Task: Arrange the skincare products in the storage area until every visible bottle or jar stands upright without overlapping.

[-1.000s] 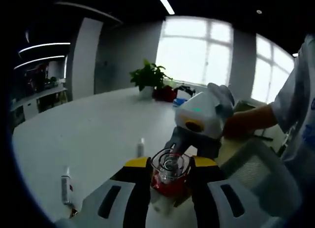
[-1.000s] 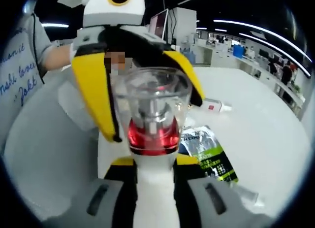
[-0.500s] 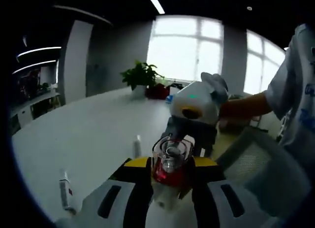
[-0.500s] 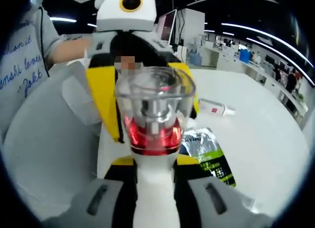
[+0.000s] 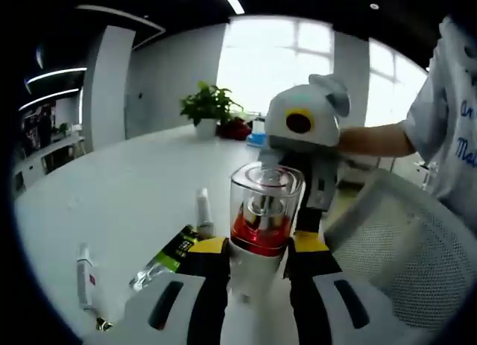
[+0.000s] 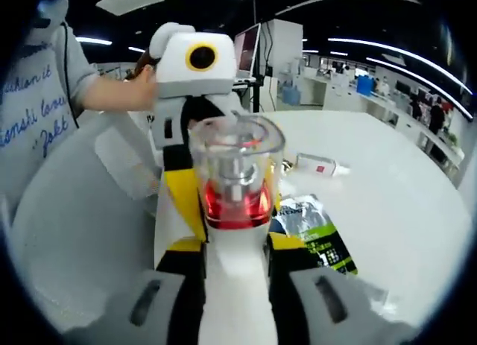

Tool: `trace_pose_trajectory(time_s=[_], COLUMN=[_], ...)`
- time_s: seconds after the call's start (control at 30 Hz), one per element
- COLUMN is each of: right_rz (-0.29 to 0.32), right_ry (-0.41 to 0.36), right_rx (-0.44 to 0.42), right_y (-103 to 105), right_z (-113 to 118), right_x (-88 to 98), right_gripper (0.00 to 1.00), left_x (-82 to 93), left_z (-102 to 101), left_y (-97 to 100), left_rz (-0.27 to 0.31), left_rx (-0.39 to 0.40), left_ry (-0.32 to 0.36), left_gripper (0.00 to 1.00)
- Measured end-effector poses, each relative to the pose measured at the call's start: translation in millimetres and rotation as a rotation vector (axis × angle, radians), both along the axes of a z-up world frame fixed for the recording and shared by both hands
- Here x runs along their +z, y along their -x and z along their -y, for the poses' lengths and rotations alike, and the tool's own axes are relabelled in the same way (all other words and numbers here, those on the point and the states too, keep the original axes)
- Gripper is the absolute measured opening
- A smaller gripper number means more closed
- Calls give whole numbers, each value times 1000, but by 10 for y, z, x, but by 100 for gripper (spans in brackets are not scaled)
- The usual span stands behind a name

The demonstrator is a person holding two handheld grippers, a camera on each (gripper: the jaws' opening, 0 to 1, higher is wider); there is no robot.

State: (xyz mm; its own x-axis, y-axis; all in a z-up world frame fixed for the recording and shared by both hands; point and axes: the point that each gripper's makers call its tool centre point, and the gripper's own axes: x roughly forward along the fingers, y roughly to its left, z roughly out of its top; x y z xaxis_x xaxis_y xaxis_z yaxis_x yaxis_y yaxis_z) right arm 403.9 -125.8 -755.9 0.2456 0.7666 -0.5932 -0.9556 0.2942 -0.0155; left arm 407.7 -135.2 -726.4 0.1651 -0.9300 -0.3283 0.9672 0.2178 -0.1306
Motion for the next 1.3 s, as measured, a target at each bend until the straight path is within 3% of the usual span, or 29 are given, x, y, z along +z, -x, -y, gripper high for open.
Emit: trace_pose_trajectory(time_s=[0.13, 0.33, 0.43, 0.6, 0.73, 0.87, 0.97, 1.3], right_rz=[-24, -5, -6, 46, 43, 54, 52, 91], right_ry=[-52, -109, -188, -240, -255, -198, -244, -238], right_rx=[-87, -185, -245, -366, -402, -414, -437, -485], right_y=[20, 61, 18, -95, -146, -213, -268, -393], right_z=[119, 182, 155, 123, 68, 32, 5, 39], right_x=[120, 375, 530, 728, 736, 620, 694, 752], right_gripper=[30, 32, 34, 36, 35, 37, 36, 33], left_x=[-33, -44, -46, -50, -46, -45, -48, -59], left_z=[4, 23, 42, 78, 98, 119, 126, 205], left_y=[-1, -13, -31, -85, -135, -161, -172, -241], left_rz=[5, 8, 22, 48, 59, 67, 72, 105], left_rx=[-3, -2, 6, 31, 45, 43, 40, 52], left_ry=[-11, -14, -16, -18, -15, -14, -10, -16], left_gripper=[28, 27, 27, 27, 26, 26, 26, 25])
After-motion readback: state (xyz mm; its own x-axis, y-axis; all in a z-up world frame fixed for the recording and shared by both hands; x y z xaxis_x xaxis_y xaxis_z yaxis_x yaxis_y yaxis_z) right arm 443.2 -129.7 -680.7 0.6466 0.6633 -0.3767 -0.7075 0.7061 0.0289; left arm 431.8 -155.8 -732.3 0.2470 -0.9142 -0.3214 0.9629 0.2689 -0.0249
